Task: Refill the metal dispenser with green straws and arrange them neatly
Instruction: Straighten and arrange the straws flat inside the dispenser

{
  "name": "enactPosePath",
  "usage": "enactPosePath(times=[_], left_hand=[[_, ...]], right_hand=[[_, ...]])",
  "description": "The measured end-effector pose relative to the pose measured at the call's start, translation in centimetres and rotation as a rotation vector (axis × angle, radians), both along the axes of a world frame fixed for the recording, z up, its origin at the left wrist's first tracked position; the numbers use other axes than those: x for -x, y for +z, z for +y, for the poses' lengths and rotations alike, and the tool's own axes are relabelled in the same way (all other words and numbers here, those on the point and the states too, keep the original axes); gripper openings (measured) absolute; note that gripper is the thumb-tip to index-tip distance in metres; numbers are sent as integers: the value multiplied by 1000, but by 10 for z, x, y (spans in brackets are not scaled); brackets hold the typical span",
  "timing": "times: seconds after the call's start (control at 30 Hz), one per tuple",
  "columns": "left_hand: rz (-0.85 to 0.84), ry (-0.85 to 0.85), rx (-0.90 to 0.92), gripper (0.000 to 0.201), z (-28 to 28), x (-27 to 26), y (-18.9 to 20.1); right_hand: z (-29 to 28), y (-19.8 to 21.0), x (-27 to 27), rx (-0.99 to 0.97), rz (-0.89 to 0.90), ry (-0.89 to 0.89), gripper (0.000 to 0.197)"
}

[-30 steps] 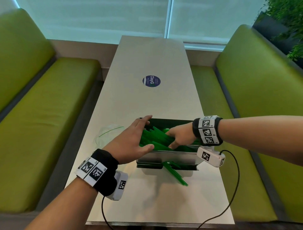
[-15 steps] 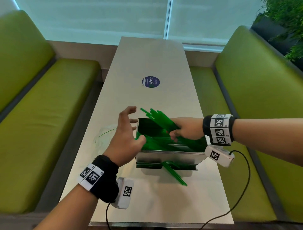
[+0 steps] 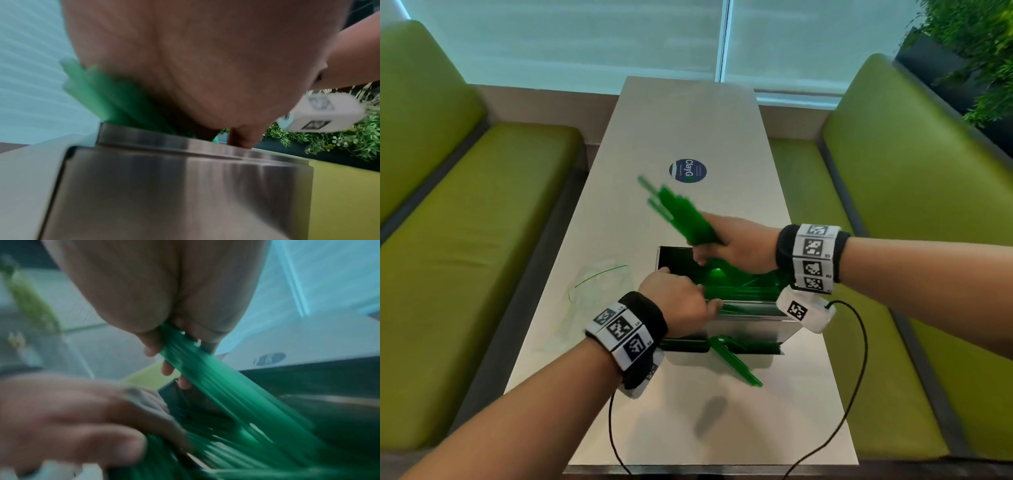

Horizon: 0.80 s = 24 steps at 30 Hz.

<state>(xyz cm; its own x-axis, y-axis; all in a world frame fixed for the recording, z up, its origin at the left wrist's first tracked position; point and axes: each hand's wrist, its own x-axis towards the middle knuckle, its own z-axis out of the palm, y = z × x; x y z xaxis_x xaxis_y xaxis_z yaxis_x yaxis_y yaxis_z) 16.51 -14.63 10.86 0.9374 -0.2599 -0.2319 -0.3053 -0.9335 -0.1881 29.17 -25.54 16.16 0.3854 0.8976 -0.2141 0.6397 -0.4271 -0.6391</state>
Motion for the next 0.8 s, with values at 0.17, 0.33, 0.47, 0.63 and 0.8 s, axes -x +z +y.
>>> enactPosePath(times=[0.17, 0.33, 0.47, 0.63, 0.8], left_hand=[[9, 40, 37, 40, -2, 2, 5], [88, 67, 76, 42, -3, 1, 12], [126, 141, 100, 44, -5, 1, 15], [138, 63, 27, 36, -2, -2, 9], [157, 18, -16, 33, -2, -3, 10]], right_hand=[[-6, -24, 3, 512, -434, 175, 30], [0, -29, 7, 705, -592, 253, 30], [3, -24, 9, 674, -651, 258, 52], [16, -37, 16, 432, -366, 266, 64], [23, -36, 9, 386, -285, 151, 31]])
